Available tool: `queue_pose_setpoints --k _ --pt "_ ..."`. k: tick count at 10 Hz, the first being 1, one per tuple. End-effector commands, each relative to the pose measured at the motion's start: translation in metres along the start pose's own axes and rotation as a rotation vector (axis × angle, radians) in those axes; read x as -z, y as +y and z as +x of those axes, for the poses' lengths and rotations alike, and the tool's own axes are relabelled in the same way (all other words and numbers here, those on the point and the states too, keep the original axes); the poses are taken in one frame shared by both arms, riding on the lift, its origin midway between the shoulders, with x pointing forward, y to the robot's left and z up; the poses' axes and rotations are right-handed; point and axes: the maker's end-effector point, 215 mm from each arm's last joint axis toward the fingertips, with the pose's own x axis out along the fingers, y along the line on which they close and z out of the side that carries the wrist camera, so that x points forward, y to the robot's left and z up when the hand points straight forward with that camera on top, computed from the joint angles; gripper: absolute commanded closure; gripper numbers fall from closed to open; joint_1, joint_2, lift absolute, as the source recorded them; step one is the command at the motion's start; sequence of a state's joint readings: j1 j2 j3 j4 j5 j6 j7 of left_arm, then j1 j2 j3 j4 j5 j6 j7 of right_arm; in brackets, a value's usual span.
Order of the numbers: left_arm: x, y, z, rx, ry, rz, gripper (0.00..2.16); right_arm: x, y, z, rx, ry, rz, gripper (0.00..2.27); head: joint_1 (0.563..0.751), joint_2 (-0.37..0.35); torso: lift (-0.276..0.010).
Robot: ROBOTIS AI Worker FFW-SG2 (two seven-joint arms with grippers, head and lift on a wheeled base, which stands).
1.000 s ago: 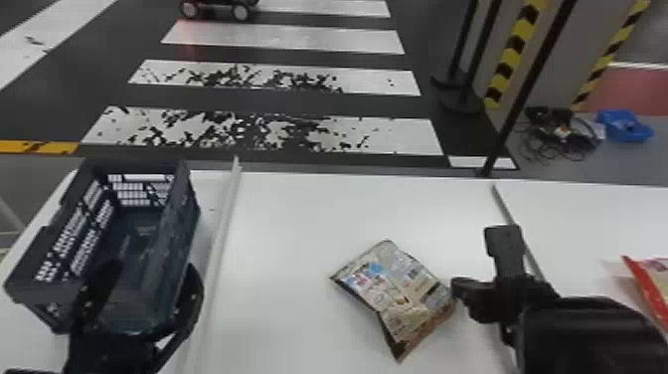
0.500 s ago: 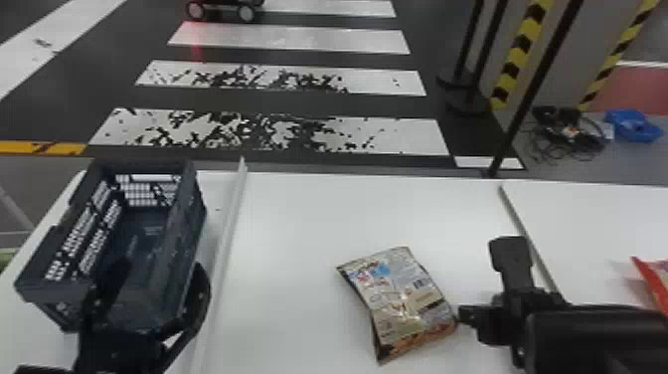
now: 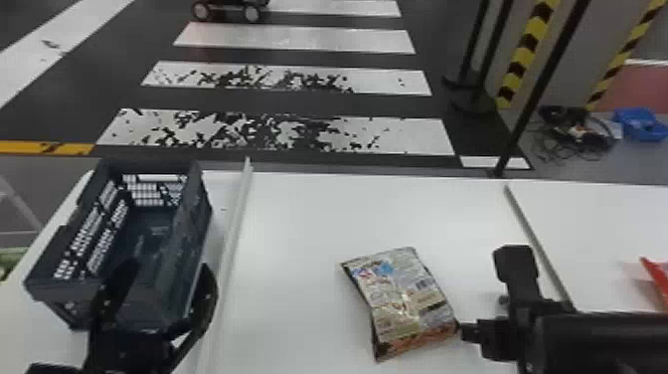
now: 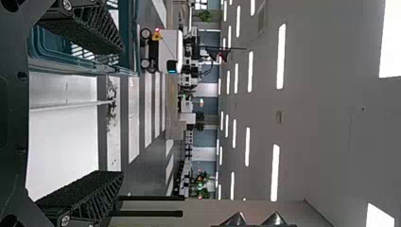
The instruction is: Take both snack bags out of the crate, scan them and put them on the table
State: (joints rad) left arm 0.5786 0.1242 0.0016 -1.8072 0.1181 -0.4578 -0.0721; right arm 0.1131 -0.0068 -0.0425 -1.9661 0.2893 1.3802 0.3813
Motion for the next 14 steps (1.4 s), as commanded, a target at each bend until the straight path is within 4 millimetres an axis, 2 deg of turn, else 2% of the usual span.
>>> queue_pose_setpoints --k 1,3,4,8,11,14 --pt "0.0 0.001 0.0 -0.001 -0.002 0.001 0.08 -0.004 0.0 -0.001 0.008 -0.01 -0.01 2.19 0.695 -0.023 -0.091" --pt "0.001 0.001 -0.001 -0.002 0.001 0.0 0.08 -0.01 -0.004 -0.002 0.023 -0.018 -0.012 2.19 0.695 -0.021 -0.091" --pt "0.002 0.001 0.0 -0.003 0.003 0.0 0.08 -0.006 0.0 -0.001 0.015 -0.008 -0.013 2.19 0.695 -0.024 -0.091" --pt "0.002 0.002 0.0 -0.003 0.003 -0.002 0.08 0.007 0.031 -0.01 -0.112 0.017 0.027 2.19 0.695 0.005 -0.091" --pt "0.003 0.002 -0.001 -0.003 0.004 -0.002 0.08 0.007 0.049 -0.023 -0.209 0.02 0.078 2.19 0.695 0.032 -0.091" --pt "0.003 0.002 -0.001 -0.003 0.004 -0.002 0.08 0.005 0.065 -0.027 -0.283 0.015 0.097 2.19 0.695 0.058 -0.091"
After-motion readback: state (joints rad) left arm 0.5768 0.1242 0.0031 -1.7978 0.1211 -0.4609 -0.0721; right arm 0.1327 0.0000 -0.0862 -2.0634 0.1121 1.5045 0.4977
